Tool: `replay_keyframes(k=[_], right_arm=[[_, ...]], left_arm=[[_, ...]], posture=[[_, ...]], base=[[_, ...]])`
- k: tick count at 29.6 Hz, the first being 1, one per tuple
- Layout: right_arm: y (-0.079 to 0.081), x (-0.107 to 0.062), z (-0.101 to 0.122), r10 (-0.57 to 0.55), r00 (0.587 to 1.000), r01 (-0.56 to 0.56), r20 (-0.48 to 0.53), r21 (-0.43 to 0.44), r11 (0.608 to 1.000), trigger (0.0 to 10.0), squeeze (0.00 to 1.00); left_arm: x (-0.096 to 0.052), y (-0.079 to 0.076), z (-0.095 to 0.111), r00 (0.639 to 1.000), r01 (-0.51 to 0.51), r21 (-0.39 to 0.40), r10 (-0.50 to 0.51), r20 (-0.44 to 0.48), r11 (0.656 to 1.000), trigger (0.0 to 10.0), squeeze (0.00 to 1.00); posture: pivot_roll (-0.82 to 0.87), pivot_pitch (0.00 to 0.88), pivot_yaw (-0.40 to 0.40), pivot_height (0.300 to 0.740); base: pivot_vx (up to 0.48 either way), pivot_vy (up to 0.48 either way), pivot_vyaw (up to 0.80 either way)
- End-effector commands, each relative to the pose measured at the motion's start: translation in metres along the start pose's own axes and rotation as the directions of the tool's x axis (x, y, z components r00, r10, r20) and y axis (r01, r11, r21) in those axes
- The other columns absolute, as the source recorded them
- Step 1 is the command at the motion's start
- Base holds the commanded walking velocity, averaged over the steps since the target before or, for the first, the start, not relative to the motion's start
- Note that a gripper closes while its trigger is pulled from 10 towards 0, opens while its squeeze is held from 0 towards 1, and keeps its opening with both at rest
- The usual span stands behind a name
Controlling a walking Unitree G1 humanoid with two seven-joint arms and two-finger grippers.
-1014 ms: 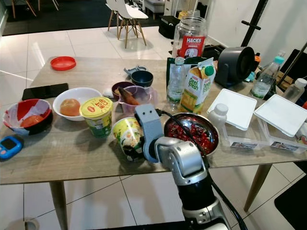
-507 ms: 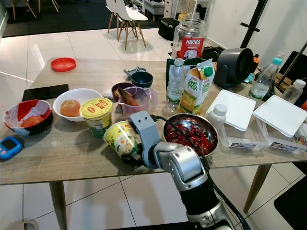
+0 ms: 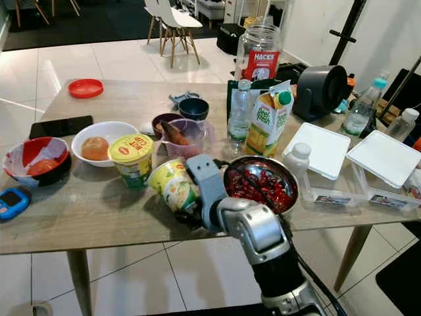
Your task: Restocking fridge
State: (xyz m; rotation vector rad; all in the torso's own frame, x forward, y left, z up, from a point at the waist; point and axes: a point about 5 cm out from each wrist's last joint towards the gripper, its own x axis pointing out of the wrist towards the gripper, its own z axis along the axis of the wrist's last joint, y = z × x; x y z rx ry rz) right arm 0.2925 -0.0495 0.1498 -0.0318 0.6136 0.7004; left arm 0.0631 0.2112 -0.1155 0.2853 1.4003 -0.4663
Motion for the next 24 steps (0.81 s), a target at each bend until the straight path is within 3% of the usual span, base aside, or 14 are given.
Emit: replay_keyframes(k=[1, 3, 11, 13, 17, 24], right_arm=[[-0.006, -0.001, 0.000, 0.014, 0.999, -0.014, 0.032, 0.028, 1.000, 10.0, 0.00], [-0.020, -0.007, 0.005, 0.000, 0.996, -0.004, 0.085, 0.048, 0.999, 10.0, 0.00], [-0.049, -0.023, 0.018, -0.001, 0.980, -0.010, 0.199, 0.052, 0.999, 10.0, 0.00], [-0.049, -0.023, 0.018, -0.001, 0.980, -0.010, 0.199, 0.052, 0.999, 10.0, 0.00], [-0.064, -0.032, 0.018, 0.001, 0.976, -0.012, 0.217, 0.046, 0.999, 10.0, 0.00], [-0.064, -0.035, 0.014, 0.052, 0.977, -0.057, 0.209, 0.019, 0.998, 10.0, 0.00]], left_arm=[[0.004, -0.014, -0.001, 0.999, 0.048, 0.013, -0.048, -0.008, 0.999, 10.0, 0.00], [0.004, -0.013, -0.001, 0.999, 0.044, 0.007, -0.044, -0.008, 0.999, 10.0, 0.00], [0.003, -0.010, -0.003, 1.000, 0.022, -0.022, -0.022, -0.004, 1.000, 10.0, 0.00], [0.003, -0.010, -0.003, 1.000, 0.022, -0.022, -0.022, -0.004, 1.000, 10.0, 0.00], [0.002, -0.008, -0.004, 1.000, 0.011, -0.032, -0.011, -0.005, 0.999, 10.0, 0.00], [0.002, -0.007, -0.004, 1.000, 0.009, -0.029, -0.009, -0.007, 1.000, 10.0, 0.00]], posture=[[-0.14, 0.067, -0.104, 0.740], [-0.13, 0.066, -0.094, 0.740], [-0.11, 0.060, -0.078, 0.740], [-0.11, 0.060, -0.078, 0.740], [-0.10, 0.058, -0.065, 0.740], [-0.10, 0.058, -0.060, 0.740]], base=[[0.000, 0.000, 0.00], [0.000, 0.000, 0.00], [0.000, 0.000, 0.00], [0.000, 0.000, 0.00], [0.000, 0.000, 0.00], [0.000, 0.000, 0.00]])
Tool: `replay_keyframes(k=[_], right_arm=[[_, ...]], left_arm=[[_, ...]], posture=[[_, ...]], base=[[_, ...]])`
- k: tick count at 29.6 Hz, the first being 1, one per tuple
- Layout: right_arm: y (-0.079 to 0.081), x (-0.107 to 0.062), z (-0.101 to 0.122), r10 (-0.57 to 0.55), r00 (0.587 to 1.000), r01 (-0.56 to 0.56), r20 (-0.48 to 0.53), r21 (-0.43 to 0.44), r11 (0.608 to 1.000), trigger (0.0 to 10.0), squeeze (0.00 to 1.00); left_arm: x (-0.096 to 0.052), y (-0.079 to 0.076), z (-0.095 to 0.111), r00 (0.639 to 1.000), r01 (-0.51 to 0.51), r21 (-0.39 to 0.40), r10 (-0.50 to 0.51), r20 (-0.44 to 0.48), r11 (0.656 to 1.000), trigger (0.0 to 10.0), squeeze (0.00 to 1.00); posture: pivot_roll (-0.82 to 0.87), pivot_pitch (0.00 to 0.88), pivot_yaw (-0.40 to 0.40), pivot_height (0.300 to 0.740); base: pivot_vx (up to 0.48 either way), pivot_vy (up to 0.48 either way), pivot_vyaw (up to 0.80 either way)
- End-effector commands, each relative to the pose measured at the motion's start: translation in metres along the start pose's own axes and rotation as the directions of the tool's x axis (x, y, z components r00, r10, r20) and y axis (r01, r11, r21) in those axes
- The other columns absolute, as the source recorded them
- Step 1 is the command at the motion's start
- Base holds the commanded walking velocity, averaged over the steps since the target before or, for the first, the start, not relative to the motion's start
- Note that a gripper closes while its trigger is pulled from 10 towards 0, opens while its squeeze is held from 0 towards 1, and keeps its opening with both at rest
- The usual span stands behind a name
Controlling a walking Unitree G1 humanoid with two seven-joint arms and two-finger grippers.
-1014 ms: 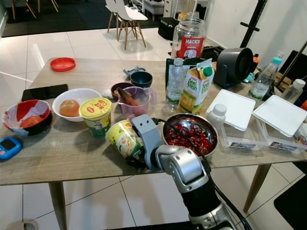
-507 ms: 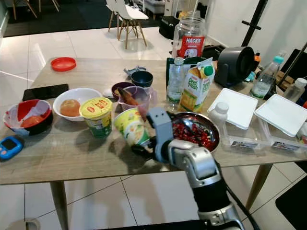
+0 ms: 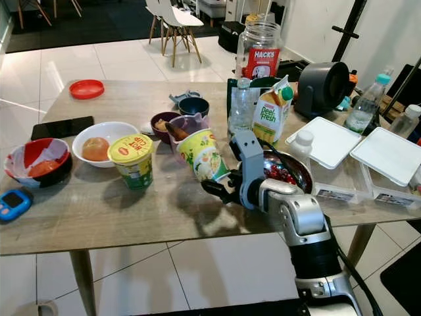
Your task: Restocking fridge
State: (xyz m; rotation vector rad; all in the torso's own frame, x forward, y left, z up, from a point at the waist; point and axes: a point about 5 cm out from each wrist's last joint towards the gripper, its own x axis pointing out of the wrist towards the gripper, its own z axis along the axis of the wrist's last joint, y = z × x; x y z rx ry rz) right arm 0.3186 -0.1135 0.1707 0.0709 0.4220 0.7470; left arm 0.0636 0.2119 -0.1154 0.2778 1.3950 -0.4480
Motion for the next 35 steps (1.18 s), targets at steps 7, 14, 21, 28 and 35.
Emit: replay_keyframes(k=[7, 14, 21, 28, 35], right_arm=[[0.000, -0.013, -0.002, 0.149, 0.988, -0.149, 0.025, -0.017, 0.989, 10.0, 0.00], [-0.005, -0.031, 0.009, 0.241, 0.965, -0.238, 0.102, -0.037, 0.970, 10.0, 0.00], [-0.007, -0.043, 0.017, 0.305, 0.935, -0.303, 0.181, -0.038, 0.952, 10.0, 0.00], [-0.006, -0.060, 0.018, 0.412, 0.868, -0.421, 0.277, -0.027, 0.907, 10.0, 0.00], [-0.001, -0.075, 0.015, 0.509, 0.780, -0.537, 0.363, -0.028, 0.843, 10.0, 0.00]], left_arm=[[0.001, -0.007, -0.005, 1.000, 0.016, -0.029, -0.016, -0.003, 0.999, 10.0, 0.00], [0.001, -0.006, -0.007, 0.999, -0.022, -0.129, 0.027, 0.031, 0.991, 10.0, 0.00], [0.001, -0.004, -0.008, 0.992, -0.076, -0.281, 0.102, 0.080, 0.957, 10.0, 0.00], [-0.022, 0.058, 0.005, 0.931, -0.230, -0.428, 0.326, 0.164, 0.874, 10.0, 0.00], [-0.066, 0.128, 0.021, 0.768, -0.304, -0.639, 0.579, 0.274, 0.706, 10.0, 0.00]], posture=[[-0.10, 0.056, -0.058, 0.740], [-0.09, 0.043, -0.054, 0.740], [-0.08, 0.032, -0.047, 0.740], [-0.06, 0.023, -0.035, 0.740], [-0.05, 0.020, -0.023, 0.740]], base=[[0.000, 0.000, 0.00], [0.000, 0.000, 0.00], [0.000, 0.000, 0.00], [0.000, 0.000, 0.00], [0.000, 0.000, 0.00]])
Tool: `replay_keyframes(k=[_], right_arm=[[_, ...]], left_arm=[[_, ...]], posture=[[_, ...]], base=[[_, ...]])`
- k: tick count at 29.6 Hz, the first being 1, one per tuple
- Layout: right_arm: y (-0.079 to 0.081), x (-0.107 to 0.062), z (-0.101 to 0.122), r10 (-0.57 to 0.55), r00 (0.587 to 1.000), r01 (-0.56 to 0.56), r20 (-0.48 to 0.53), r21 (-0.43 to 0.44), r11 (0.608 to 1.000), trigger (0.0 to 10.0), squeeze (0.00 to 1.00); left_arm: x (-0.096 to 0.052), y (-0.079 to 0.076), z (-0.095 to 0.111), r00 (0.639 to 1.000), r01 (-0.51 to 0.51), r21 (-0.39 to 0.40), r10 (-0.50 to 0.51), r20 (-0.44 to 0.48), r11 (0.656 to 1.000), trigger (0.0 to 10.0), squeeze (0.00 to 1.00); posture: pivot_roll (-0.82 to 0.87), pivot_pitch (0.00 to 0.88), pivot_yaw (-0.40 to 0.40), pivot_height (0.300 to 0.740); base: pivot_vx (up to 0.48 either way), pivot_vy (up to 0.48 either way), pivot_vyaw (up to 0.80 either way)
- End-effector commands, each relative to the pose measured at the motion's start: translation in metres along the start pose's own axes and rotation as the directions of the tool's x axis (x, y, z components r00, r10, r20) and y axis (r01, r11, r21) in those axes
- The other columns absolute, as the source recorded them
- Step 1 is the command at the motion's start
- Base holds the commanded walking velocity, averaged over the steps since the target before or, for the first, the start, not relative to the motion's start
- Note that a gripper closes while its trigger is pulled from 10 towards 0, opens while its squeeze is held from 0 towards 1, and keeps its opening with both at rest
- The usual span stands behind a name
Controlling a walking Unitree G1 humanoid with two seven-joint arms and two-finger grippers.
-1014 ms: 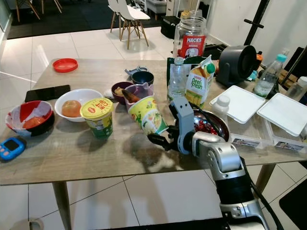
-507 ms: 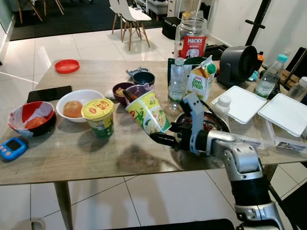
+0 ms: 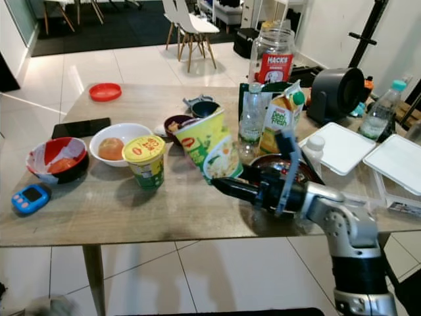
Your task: Restocking fridge
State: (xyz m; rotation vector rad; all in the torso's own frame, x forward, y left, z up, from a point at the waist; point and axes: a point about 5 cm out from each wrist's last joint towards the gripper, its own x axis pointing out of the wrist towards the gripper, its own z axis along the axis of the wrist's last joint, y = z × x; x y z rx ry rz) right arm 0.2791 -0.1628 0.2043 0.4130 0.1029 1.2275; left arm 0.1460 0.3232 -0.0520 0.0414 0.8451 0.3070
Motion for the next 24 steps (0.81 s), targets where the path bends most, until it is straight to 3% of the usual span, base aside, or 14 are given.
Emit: replay_keyframes(k=[1, 2, 4, 6, 9, 10, 17, 20, 24], right_arm=[[0.006, -0.002, 0.004, 0.042, 0.998, -0.041, 0.036, -0.013, 0.999, 10.0, 0.00], [0.007, -0.002, 0.004, 0.055, 0.997, -0.055, 0.050, -0.007, 0.998, 10.0, 0.00], [0.007, -0.002, 0.004, 0.055, 0.997, -0.055, 0.050, -0.007, 0.998, 10.0, 0.00], [0.009, -0.002, 0.004, 0.081, 0.995, -0.081, 0.066, 0.002, 0.997, 10.0, 0.00], [0.009, -0.001, 0.003, 0.095, 0.993, -0.095, 0.069, 0.003, 0.995, 10.0, 0.00], [0.010, -0.001, 0.003, 0.118, 0.991, -0.119, 0.069, 0.005, 0.993, 10.0, 0.00], [0.010, -0.001, 0.001, 0.127, 0.990, -0.128, 0.066, 0.005, 0.992, 10.0, 0.00], [0.011, 0.000, 0.001, 0.132, 0.989, -0.132, 0.072, 0.005, 0.991, 10.0, 0.00], [0.011, -0.001, 0.002, 0.139, 0.987, -0.140, 0.076, 0.005, 0.990, 10.0, 0.00]], left_arm=[[-0.005, 0.017, -0.002, 1.000, -0.020, -0.078, 0.021, 0.017, 0.997, 10.0, 0.00], [-0.007, 0.032, 0.009, 0.997, -0.038, -0.129, 0.047, 0.068, 0.991, 10.0, 0.00], [-0.007, 0.032, 0.009, 0.997, -0.038, -0.129, 0.047, 0.068, 0.991, 10.0, 0.00], [-0.013, 0.059, 0.032, 0.981, -0.061, -0.191, 0.094, 0.168, 0.980, 10.0, 0.00], [-0.016, 0.071, 0.045, 0.969, -0.061, -0.215, 0.110, 0.222, 0.975, 10.0, 0.00], [-0.024, 0.093, 0.068, 0.940, -0.080, -0.261, 0.159, 0.301, 0.962, 10.0, 0.00], [-0.029, 0.106, 0.076, 0.925, -0.136, -0.281, 0.224, 0.308, 0.950, 10.0, 0.00], [-0.039, 0.127, 0.070, 0.885, -0.261, -0.370, 0.374, 0.278, 0.892, 10.0, 0.00], [-0.056, 0.155, 0.081, 0.803, -0.356, -0.447, 0.513, 0.303, 0.821, 10.0, 0.00]], posture=[[-0.05, 0.020, -0.022, 0.740], [-0.05, 0.020, -0.021, 0.740], [-0.05, 0.020, -0.021, 0.740], [-0.04, 0.016, -0.020, 0.740], [-0.03, 0.012, -0.018, 0.740], [-0.03, 0.010, -0.018, 0.740], [-0.03, 0.009, -0.009, 0.740], [-0.04, 0.005, -0.006, 0.740], [-0.04, 0.000, -0.005, 0.740]], base=[[0.000, 0.000, 0.00], [0.000, 0.000, 0.00], [0.000, 0.000, 0.00], [0.000, 0.000, 0.00], [0.000, 0.000, 0.00], [0.000, 0.000, 0.00], [0.000, 0.000, 0.00], [0.000, 0.000, 0.00], [0.000, 0.000, 0.00]])
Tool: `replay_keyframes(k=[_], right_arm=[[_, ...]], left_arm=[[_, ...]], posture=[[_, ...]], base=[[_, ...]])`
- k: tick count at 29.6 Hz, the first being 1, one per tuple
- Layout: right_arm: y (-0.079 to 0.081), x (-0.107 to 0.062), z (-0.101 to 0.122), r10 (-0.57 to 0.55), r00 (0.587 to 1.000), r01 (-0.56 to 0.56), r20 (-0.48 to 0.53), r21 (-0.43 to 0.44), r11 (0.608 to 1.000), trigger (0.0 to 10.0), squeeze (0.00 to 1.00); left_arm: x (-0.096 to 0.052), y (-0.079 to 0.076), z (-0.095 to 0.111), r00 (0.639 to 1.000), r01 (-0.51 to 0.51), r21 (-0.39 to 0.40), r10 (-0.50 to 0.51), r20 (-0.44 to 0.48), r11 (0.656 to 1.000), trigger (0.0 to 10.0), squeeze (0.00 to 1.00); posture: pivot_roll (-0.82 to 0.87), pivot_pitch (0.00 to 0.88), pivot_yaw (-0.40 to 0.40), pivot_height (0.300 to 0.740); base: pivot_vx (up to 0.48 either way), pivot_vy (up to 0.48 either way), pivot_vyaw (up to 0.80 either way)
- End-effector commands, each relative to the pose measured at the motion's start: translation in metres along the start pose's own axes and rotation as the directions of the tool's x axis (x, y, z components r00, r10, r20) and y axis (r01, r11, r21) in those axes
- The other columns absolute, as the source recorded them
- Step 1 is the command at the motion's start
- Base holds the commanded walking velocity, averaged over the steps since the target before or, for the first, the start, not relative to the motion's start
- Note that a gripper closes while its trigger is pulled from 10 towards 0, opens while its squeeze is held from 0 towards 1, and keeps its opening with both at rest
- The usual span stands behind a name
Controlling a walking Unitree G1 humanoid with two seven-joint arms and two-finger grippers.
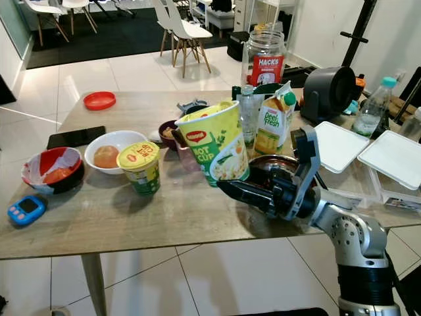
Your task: Restocking fridge
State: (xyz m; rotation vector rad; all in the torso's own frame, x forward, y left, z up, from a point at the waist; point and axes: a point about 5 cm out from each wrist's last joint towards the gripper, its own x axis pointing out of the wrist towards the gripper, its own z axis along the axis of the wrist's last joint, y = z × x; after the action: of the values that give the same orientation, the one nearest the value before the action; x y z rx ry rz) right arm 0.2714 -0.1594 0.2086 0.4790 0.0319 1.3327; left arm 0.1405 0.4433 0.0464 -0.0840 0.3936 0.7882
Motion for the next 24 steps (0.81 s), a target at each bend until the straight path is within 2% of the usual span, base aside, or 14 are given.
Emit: replay_keyframes(k=[1, 4, 7, 8, 10, 12, 13, 15, 16, 17, 19, 21, 22, 24], right_arm=[[0.002, -0.001, 0.001, 0.018, 1.000, -0.018, 0.009, -0.006, 1.000, 10.0, 0.00], [0.002, -0.002, 0.002, 0.019, 1.000, -0.019, 0.009, -0.007, 1.000, 10.0, 0.00], [0.002, -0.001, 0.002, 0.022, 1.000, -0.021, 0.012, -0.013, 1.000, 10.0, 0.00], [0.002, -0.001, 0.002, 0.022, 1.000, -0.021, 0.012, -0.013, 1.000, 10.0, 0.00], [0.001, -0.001, 0.003, 0.022, 1.000, -0.022, 0.015, -0.016, 1.000, 10.0, 0.00], [0.001, -0.001, 0.003, 0.022, 1.000, -0.022, 0.017, -0.017, 1.000, 10.0, 0.00], [0.002, 0.000, 0.004, 0.025, 0.999, -0.024, 0.023, -0.018, 1.000, 10.0, 0.00], [0.002, 0.000, 0.004, 0.025, 0.999, -0.024, 0.023, -0.018, 1.000, 10.0, 0.00], [0.002, 0.000, 0.005, 0.028, 0.999, -0.028, 0.028, -0.018, 0.999, 10.0, 0.00], [0.002, 0.000, 0.005, 0.028, 0.999, -0.028, 0.028, -0.018, 0.999, 10.0, 0.00], [0.002, 0.001, 0.005, 0.032, 0.999, -0.031, 0.033, -0.018, 0.999, 10.0, 0.00], [0.003, 0.003, 0.003, 0.040, 0.998, -0.040, 0.042, -0.013, 0.999, 10.0, 0.00], [0.003, 0.003, 0.003, 0.040, 0.998, -0.040, 0.042, -0.013, 0.999, 10.0, 0.00], [0.004, 0.005, 0.002, 0.051, 0.997, -0.050, 0.054, -0.007, 0.999, 10.0, 0.00]], left_arm=[[0.000, 0.021, 0.021, 0.994, -0.083, -0.013, 0.083, 0.068, 0.997, 10.0, 0.00], [0.000, 0.029, 0.034, 0.987, -0.117, -0.021, 0.119, 0.106, 0.993, 10.0, 0.00], [-0.002, 0.051, 0.073, 0.947, -0.232, -0.039, 0.235, 0.218, 0.972, 10.0, 0.00], [-0.002, 0.051, 0.073, 0.947, -0.232, -0.039, 0.235, 0.218, 0.972, 10.0, 0.00], [-0.003, 0.059, 0.096, 0.916, -0.276, -0.067, 0.284, 0.284, 0.959, 10.0, 0.00], [-0.003, 0.060, 0.106, 0.905, -0.274, -0.081, 0.285, 0.314, 0.958, 10.0, 0.00], [-0.003, 0.056, 0.124, 0.891, -0.237, -0.097, 0.256, 0.375, 0.967, 10.0, 0.00], [-0.003, 0.056, 0.124, 0.891, -0.237, -0.097, 0.256, 0.375, 0.967, 10.0, 0.00], [-0.003, 0.048, 0.148, 0.867, -0.170, -0.082, 0.188, 0.462, 0.982, 10.0, 0.00], [-0.003, 0.048, 0.148, 0.867, -0.170, -0.082, 0.188, 0.462, 0.982, 10.0, 0.00], [-0.004, 0.038, 0.169, 0.838, -0.105, -0.048, 0.114, 0.534, 0.993, 10.0, 0.00], [-0.010, 0.007, 0.214, 0.737, 0.074, 0.062, -0.097, 0.669, 0.995, 10.0, 0.00], [-0.010, 0.007, 0.214, 0.737, 0.074, 0.062, -0.097, 0.669, 0.995, 10.0, 0.00], [-0.021, -0.019, 0.247, 0.621, 0.218, 0.169, -0.271, 0.735, 0.961, 10.0, 0.00]], posture=[[-0.04, 0.000, -0.005, 0.740], [-0.04, 0.000, -0.004, 0.740], [-0.04, 0.000, 0.000, 0.740], [-0.04, 0.000, 0.000, 0.740], [-0.04, 0.000, 0.000, 0.740], [-0.04, 0.000, 0.001, 0.740], [-0.04, 0.000, 0.003, 0.740], [-0.04, 0.000, 0.003, 0.740], [-0.04, 0.000, 0.001, 0.740], [-0.04, 0.000, 0.001, 0.740], [-0.04, 0.000, 0.001, 0.740], [-0.03, 0.000, 0.004, 0.740], [-0.03, 0.000, 0.004, 0.740], [-0.03, 0.000, 0.006, 0.740]], base=[[0.000, 0.000, 0.00], [0.000, 0.000, 0.00], [0.000, 0.000, 0.00], [0.000, 0.000, 0.00], [0.000, 0.000, 0.00], [0.000, 0.000, 0.00], [0.000, 0.000, 0.00], [0.000, 0.000, 0.00], [0.000, 0.000, 0.00], [0.000, 0.000, 0.00], [0.000, 0.000, 0.00], [0.000, 0.000, 0.00], [0.000, 0.000, 0.00], [0.000, 0.000, 0.00]])
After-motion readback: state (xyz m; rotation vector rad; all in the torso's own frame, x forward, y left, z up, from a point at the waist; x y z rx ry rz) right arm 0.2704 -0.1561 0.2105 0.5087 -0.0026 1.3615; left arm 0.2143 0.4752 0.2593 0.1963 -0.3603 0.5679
